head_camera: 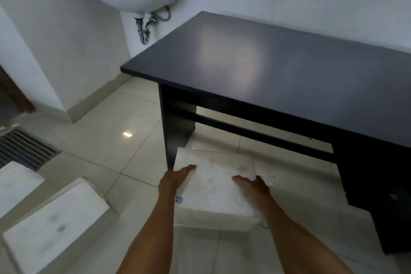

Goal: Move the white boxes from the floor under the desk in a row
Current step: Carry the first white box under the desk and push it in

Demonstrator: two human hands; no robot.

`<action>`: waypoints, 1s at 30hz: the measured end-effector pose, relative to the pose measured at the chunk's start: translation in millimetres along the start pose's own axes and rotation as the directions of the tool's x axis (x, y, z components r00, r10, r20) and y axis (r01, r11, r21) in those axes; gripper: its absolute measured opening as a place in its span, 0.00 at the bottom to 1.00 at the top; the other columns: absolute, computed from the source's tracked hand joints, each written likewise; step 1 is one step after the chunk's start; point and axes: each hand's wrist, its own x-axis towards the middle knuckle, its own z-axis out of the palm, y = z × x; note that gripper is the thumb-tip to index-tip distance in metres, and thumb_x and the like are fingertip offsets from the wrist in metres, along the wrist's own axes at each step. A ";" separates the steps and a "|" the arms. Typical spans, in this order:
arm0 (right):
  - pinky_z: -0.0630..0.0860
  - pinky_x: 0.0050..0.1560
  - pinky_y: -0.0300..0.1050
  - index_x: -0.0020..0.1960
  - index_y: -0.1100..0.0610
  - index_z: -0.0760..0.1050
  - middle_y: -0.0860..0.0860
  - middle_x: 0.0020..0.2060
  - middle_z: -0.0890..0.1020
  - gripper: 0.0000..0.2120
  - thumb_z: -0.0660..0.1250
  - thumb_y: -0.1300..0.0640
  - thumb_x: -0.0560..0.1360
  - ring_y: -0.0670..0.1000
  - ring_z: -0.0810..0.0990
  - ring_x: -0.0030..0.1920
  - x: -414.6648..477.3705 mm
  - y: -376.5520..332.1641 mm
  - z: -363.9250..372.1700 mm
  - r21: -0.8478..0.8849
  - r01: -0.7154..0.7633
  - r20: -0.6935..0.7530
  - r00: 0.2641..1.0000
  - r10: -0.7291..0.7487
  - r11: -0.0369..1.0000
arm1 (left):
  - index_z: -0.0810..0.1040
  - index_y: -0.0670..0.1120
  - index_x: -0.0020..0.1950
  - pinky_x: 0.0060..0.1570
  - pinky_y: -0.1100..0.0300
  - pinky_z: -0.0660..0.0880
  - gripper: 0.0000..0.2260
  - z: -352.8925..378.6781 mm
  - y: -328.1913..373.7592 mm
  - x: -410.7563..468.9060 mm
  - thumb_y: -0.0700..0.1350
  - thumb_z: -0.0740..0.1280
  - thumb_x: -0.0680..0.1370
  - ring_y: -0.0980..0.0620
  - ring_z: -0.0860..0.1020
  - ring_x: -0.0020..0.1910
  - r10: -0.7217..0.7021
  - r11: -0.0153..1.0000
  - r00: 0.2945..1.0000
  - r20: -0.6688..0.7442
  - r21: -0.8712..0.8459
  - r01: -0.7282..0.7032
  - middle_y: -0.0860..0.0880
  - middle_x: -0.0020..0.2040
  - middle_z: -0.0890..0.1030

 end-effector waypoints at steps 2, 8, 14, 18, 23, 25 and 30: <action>0.80 0.39 0.42 0.62 0.52 0.73 0.48 0.47 0.81 0.40 0.72 0.32 0.56 0.51 0.82 0.43 31.6 8.9 13.0 -0.027 0.017 -0.045 0.999 -0.018 0.999 | 0.66 0.44 0.76 0.72 0.46 0.68 0.49 14.8 -9.4 36.1 0.69 0.72 0.63 0.39 0.72 0.71 0.012 1.000 1.000 -0.024 0.007 -0.011 0.41 0.74 0.72; 0.70 0.28 0.36 0.52 0.52 0.72 0.48 0.41 0.78 0.34 0.74 0.33 0.55 0.49 0.80 0.38 126.3 46.5 61.6 -0.023 0.068 -0.061 0.996 -0.070 0.997 | 0.72 0.46 0.73 0.70 0.49 0.66 0.47 48.9 -51.8 139.2 0.71 0.71 0.60 0.41 0.73 0.69 0.066 0.997 0.997 -0.031 -0.025 -0.067 0.44 0.71 0.75; 0.73 0.30 0.38 0.58 0.59 0.76 0.55 0.45 0.83 0.39 0.77 0.37 0.55 0.52 0.82 0.38 188.3 66.9 95.2 -0.046 0.093 0.011 0.996 -0.092 0.995 | 0.76 0.46 0.69 0.70 0.47 0.70 0.46 63.1 -91.0 203.9 0.68 0.73 0.56 0.41 0.77 0.64 0.068 0.992 0.997 0.042 -0.109 -0.063 0.43 0.65 0.79; 0.81 0.41 0.45 0.60 0.59 0.75 0.55 0.50 0.82 0.38 0.77 0.38 0.57 0.55 0.83 0.45 210.3 62.5 106.7 -0.098 0.140 0.010 0.990 -0.140 0.985 | 0.75 0.44 0.69 0.68 0.46 0.71 0.41 66.6 -98.5 224.7 0.65 0.73 0.61 0.40 0.77 0.63 0.058 0.991 0.998 -0.005 -0.118 -0.059 0.42 0.64 0.79; 0.82 0.50 0.52 0.61 0.56 0.71 0.54 0.53 0.79 0.35 0.77 0.43 0.60 0.56 0.81 0.50 218.1 42.1 107.8 -0.160 0.226 0.029 0.974 -0.224 0.961 | 0.71 0.42 0.72 0.69 0.46 0.71 0.39 70.6 -100.0 233.4 0.61 0.73 0.68 0.39 0.76 0.65 0.008 0.985 0.997 -0.082 -0.173 -0.022 0.40 0.66 0.77; 0.81 0.50 0.52 0.61 0.55 0.70 0.54 0.54 0.78 0.32 0.77 0.47 0.62 0.56 0.79 0.50 220.0 36.0 108.1 -0.205 0.258 0.050 0.966 -0.253 0.944 | 0.69 0.42 0.73 0.67 0.49 0.72 0.37 73.3 -105.0 233.0 0.59 0.72 0.70 0.40 0.76 0.64 -0.023 0.987 0.988 -0.156 -0.161 -0.003 0.41 0.66 0.77; 0.78 0.43 0.44 0.70 0.56 0.66 0.57 0.62 0.76 0.42 0.79 0.47 0.62 0.57 0.78 0.56 220.3 48.2 108.0 -0.168 0.242 -0.006 0.969 -0.246 0.956 | 0.67 0.42 0.75 0.67 0.50 0.72 0.34 79.6 -111.0 226.6 0.56 0.70 0.73 0.39 0.75 0.66 -0.052 0.983 0.981 -0.187 -0.181 0.018 0.40 0.69 0.75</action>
